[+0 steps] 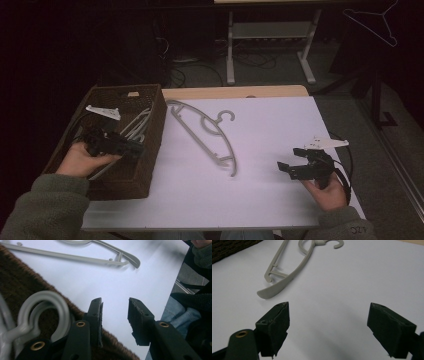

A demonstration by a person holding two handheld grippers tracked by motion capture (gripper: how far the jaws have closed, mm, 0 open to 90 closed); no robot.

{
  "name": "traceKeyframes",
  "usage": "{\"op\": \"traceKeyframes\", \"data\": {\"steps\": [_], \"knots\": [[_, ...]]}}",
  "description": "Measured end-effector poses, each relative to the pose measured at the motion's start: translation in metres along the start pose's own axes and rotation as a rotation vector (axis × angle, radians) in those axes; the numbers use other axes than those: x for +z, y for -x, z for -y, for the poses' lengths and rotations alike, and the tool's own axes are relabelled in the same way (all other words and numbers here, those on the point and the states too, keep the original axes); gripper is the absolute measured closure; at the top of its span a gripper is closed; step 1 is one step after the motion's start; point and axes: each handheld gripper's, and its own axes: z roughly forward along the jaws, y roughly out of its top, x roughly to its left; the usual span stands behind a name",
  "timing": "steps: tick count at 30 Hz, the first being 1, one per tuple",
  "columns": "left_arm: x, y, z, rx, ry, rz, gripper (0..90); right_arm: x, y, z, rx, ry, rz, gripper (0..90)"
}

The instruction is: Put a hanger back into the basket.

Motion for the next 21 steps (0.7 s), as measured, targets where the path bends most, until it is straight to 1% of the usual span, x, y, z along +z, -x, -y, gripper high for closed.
{"op": "traceKeyframes", "data": {"steps": [6,7,9,11,14,15,16,19,21], "knots": [[0.01,0.005,-0.005,-0.001,0.022,0.001,58.2,0.002,-0.001,0.0,0.0,-0.01,-0.002,17.3],[0.012,0.006,-0.006,0.005,0.024,0.0,57.6,0.002,-0.001,0.0,0.002,-0.009,-0.002,17.3],[0.016,0.01,-0.008,0.0,0.031,0.002,56.2,0.002,-0.001,0.0,0.002,-0.007,-0.002,17.3],[0.02,0.013,-0.01,0.004,0.031,-0.004,54.0,0.001,-0.001,-0.001,-0.006,-0.002,-0.002,17.4],[0.027,0.018,-0.014,0.008,0.043,-0.008,52.6,0.0,-0.001,-0.001,-0.005,0.0,-0.006,17.4],[0.028,0.019,-0.015,0.012,0.043,-0.007,52.1,0.0,-0.001,-0.001,-0.006,0.003,-0.005,17.4],[0.03,0.021,-0.017,0.007,0.049,-0.006,52.0,-0.001,-0.001,-0.001,-0.009,0.004,-0.003,17.4],[0.037,0.024,-0.023,0.017,0.051,0.003,50.9,-0.002,-0.001,-0.001,0.001,0.002,-0.008,17.3],[0.04,0.026,-0.025,0.014,0.057,0.011,50.9,-0.002,0.0,-0.001,-0.004,0.01,-0.006,17.4]]}}
